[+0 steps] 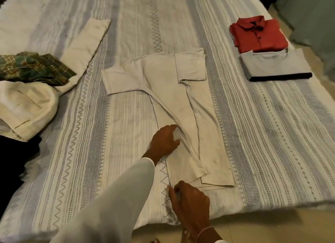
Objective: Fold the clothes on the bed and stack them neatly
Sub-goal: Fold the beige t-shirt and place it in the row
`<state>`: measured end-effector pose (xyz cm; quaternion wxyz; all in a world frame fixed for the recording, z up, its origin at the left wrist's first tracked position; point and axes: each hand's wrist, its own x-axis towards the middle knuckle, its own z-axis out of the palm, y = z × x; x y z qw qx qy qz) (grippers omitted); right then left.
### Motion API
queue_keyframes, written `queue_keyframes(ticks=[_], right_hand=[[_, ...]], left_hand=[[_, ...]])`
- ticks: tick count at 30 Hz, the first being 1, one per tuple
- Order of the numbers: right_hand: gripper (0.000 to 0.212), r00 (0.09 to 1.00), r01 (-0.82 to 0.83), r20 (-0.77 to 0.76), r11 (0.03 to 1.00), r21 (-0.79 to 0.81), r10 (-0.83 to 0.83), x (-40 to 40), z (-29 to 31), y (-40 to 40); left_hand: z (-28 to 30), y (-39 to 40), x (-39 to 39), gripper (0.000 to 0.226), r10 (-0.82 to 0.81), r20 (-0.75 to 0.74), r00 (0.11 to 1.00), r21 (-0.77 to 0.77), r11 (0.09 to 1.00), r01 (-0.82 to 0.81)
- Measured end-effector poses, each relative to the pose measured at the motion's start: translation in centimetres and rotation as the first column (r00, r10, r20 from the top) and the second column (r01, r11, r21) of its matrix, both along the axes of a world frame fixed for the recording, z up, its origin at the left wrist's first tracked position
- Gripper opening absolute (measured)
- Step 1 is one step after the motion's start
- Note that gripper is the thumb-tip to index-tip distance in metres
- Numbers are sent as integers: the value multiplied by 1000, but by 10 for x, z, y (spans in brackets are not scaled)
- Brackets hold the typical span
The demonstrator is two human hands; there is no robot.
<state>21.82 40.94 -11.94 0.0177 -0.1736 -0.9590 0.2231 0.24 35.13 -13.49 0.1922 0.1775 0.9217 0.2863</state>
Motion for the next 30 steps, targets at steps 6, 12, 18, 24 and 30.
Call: queue_keyframes(ticks=[6, 12, 18, 24, 30], right_hand=[[31, 1000, 5, -29, 999, -35, -6, -46, 15, 28], [17, 999, -48, -26, 991, -128, 45, -145, 22, 49], [14, 989, -115, -107, 980, -163, 98, -268, 5, 34], [34, 964, -230, -164, 968, -106, 211, -363, -7, 9], [38, 937, -298, -233, 945, -139, 261, -437, -34, 2]], left_hand=[[12, -16, -19, 49, 101, 1, 995, -6, 995, -101], [24, -36, -73, 37, 321, 5, 947, 14, 947, -321], [22, -59, -160, 55, 705, 301, 642, 172, 622, -764], [32, -91, -237, 95, 941, 281, 187, 209, 131, -969], [23, -138, -309, 90, 950, 85, 301, -26, 304, -952]])
